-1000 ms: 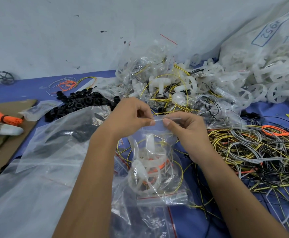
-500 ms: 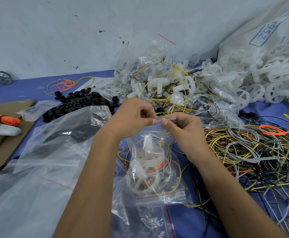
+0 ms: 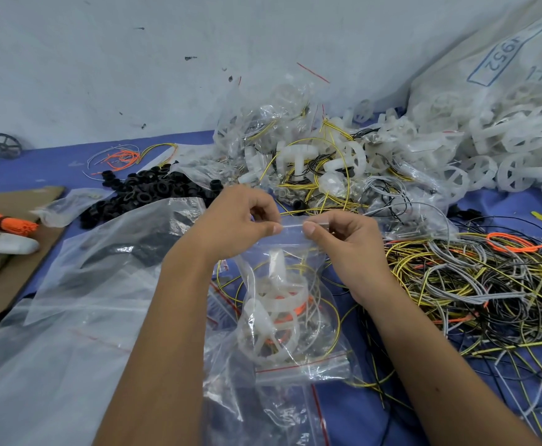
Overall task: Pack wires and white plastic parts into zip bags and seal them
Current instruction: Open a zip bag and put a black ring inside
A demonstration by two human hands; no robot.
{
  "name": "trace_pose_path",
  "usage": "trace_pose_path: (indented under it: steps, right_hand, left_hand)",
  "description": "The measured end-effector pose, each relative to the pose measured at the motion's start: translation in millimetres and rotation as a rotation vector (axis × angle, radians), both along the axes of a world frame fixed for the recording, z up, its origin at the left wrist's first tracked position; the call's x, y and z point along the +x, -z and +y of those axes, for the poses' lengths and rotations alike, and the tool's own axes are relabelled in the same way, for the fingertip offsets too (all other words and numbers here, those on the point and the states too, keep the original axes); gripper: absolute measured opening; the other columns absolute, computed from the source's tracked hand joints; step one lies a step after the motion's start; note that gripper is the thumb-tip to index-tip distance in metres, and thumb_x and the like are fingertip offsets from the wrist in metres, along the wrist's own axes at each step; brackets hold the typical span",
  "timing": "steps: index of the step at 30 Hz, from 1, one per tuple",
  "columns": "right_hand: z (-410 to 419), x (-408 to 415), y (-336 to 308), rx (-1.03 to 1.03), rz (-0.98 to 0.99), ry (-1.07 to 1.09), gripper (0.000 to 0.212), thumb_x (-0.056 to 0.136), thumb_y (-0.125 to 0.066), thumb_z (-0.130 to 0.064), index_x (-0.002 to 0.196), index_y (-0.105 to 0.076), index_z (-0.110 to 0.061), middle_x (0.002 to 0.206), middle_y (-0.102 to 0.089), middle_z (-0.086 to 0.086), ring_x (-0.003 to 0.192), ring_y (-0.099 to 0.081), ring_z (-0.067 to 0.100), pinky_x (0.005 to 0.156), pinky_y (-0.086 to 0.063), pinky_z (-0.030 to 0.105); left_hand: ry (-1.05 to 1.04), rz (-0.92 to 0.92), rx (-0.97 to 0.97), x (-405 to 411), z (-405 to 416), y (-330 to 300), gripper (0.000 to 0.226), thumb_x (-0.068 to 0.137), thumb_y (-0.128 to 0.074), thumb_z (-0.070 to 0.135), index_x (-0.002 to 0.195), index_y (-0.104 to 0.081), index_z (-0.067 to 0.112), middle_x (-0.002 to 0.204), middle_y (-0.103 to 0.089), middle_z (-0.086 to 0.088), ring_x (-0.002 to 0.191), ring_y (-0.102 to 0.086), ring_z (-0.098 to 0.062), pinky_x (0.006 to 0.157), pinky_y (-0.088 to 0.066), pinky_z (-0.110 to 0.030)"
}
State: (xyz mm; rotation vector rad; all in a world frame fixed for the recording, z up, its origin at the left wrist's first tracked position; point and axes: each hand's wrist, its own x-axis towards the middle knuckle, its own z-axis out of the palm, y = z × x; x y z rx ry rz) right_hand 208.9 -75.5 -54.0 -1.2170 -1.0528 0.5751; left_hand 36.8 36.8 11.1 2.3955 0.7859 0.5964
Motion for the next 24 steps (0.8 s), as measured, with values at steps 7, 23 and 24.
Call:
trace_pose_path:
  steps: [7,23,24]
  right_hand:
    - [1,2,2,0.008,-0.005,0.004,0.016,0.09,-0.076,-0.016,0.081,-0.079,-0.029,0.076,-0.072,0.011,0.072,-0.061,0.015,0.067,-0.051,0.03]
    - [2,2,4,0.004,0.02,0.025,0.008,0.09,-0.076,-0.018,0.083,-0.078,-0.021,0.086,-0.066,0.029,0.074,-0.056,0.023,0.07,-0.048,0.04]
    - [2,2,4,0.001,0.026,0.029,0.008,0.09,-0.076,-0.018,0.083,-0.079,-0.021,0.086,-0.066,0.029,0.074,-0.056,0.023,0.07,-0.049,0.041]
  left_hand:
    - [-0.043,-0.012,-0.041,-6,5,3,0.019,0.083,-0.084,0.009,0.074,-0.075,0.022,0.072,-0.07,0.009,0.063,-0.06,0.003,0.064,-0.044,-0.01]
    - [-0.064,-0.059,-0.048,-13,7,4,0.021,0.082,-0.083,0.006,0.072,-0.073,0.022,0.071,-0.068,0.007,0.069,-0.061,-0.007,0.073,-0.052,-0.025]
    - [-0.061,-0.061,-0.051,-13,7,4,0.021,0.082,-0.083,0.007,0.073,-0.074,0.022,0.072,-0.069,0.006,0.07,-0.061,-0.007,0.074,-0.053,-0.026]
